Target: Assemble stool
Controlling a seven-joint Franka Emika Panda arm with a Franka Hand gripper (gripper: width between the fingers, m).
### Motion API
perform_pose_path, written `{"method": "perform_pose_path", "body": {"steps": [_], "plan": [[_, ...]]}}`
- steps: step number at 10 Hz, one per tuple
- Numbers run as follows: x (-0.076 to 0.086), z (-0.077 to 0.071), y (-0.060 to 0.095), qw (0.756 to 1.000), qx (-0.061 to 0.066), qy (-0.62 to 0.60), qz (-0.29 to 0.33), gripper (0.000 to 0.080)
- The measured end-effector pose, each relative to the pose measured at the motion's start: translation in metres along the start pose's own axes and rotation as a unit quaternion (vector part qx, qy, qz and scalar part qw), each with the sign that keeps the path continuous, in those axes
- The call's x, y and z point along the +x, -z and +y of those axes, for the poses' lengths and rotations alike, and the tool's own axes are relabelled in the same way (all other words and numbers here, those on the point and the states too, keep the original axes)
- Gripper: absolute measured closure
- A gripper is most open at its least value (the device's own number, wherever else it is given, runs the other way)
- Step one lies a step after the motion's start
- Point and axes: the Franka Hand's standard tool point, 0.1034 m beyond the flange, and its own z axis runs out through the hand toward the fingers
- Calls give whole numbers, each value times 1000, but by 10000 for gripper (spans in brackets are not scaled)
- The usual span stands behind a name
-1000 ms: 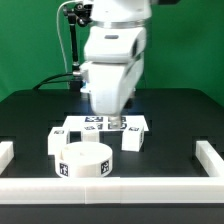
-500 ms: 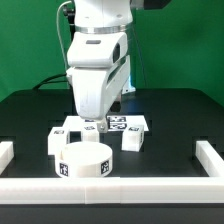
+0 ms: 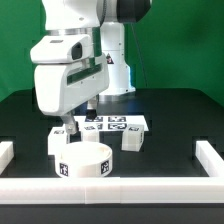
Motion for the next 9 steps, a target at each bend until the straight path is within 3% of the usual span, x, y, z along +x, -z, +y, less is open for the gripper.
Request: {"method": "perform_pose_path", "body": {"steps": [2, 4, 7, 9], "plan": [[2, -1, -2, 1000, 2, -3, 0, 150], [15, -3, -7, 1000, 6, -8, 0, 150], [13, -5, -30, 1000, 18, -7, 0, 150], [11, -9, -39, 1000, 19, -8, 1, 150]]}}
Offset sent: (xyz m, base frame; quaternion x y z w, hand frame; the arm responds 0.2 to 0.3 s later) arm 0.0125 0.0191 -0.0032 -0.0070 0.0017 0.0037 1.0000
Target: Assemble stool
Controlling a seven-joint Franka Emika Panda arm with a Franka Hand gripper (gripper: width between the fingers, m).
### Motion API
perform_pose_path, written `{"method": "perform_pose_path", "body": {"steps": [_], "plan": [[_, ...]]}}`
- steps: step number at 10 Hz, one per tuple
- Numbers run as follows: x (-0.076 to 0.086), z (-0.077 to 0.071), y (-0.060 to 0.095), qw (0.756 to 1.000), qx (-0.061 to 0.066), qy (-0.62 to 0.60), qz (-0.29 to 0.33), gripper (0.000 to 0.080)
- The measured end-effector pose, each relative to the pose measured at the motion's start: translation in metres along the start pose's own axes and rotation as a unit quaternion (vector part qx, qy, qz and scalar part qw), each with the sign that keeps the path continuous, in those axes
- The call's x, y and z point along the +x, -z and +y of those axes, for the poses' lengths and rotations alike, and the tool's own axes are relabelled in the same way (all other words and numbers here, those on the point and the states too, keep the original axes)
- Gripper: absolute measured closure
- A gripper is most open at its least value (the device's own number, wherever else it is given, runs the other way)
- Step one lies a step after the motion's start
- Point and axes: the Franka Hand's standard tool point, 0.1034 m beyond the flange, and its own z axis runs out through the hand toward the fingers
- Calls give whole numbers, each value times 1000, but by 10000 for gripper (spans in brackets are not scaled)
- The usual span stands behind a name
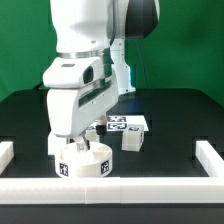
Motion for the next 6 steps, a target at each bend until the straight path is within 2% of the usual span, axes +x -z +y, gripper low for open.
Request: {"method": "perform_pose_path", "body": {"steps": [3, 6], "plan": [[-1, -3, -7, 1000, 1, -1, 0, 150], [-4, -7, -14, 1000, 8, -3, -2, 150]]}}
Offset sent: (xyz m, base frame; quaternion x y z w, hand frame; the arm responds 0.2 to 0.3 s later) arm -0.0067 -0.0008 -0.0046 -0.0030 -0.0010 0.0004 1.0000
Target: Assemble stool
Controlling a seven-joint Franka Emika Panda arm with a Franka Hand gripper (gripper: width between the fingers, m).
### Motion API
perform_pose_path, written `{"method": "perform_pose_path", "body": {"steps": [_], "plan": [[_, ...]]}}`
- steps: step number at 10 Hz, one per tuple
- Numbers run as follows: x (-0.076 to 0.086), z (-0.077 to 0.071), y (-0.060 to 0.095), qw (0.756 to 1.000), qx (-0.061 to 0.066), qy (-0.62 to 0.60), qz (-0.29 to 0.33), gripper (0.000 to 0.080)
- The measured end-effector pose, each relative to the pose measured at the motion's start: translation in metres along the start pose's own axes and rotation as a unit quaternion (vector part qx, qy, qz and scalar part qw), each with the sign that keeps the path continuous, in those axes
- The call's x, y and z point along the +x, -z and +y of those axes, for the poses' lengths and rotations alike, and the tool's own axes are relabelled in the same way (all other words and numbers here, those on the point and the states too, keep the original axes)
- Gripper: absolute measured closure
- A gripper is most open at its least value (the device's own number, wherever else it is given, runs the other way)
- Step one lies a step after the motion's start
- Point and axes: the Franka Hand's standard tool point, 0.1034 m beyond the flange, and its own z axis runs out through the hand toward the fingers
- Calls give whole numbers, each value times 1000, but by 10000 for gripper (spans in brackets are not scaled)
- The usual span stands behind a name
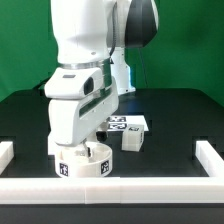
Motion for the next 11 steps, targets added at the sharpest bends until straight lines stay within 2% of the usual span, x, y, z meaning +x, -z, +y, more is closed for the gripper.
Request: {"method": "perform_pose_path", "body": {"steps": [3, 5, 6, 7, 8, 11], "plan": [[-1, 0, -3, 1000, 2, -1, 0, 164], [-1, -1, -4, 1000, 3, -1, 0, 517], [-1, -1, -4, 1000, 3, -1, 0, 654], [-1, -1, -4, 1000, 3, -1, 0, 654], [-1, 0, -4, 1000, 3, -1, 0, 766], [-1, 0, -4, 1000, 3, -1, 0, 768]]}}
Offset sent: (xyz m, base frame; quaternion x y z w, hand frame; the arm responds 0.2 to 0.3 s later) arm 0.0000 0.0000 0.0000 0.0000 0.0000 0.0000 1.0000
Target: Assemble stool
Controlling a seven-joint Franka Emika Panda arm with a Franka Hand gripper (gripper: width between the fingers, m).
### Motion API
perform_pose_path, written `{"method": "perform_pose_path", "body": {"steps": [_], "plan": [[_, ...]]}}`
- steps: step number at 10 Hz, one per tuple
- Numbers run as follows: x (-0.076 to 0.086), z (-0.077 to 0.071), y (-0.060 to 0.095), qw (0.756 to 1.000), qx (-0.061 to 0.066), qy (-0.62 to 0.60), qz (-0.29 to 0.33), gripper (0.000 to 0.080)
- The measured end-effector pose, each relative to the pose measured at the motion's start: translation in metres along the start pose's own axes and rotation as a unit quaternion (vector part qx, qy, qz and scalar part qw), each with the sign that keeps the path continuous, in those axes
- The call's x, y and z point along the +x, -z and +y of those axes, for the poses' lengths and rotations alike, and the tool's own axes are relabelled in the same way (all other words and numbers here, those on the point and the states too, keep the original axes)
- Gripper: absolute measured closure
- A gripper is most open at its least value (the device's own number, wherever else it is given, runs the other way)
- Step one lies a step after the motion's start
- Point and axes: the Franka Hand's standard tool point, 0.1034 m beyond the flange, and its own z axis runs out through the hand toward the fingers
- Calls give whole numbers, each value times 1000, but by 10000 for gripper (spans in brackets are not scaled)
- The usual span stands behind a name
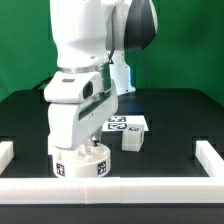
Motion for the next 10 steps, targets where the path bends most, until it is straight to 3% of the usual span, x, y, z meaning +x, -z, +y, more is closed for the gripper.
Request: {"method": "perform_pose_path", "body": {"steps": [5, 10], "plan": [[2, 0, 0, 1000, -1, -3, 0, 768], [64, -14, -4, 1000, -3, 5, 9, 768]]}}
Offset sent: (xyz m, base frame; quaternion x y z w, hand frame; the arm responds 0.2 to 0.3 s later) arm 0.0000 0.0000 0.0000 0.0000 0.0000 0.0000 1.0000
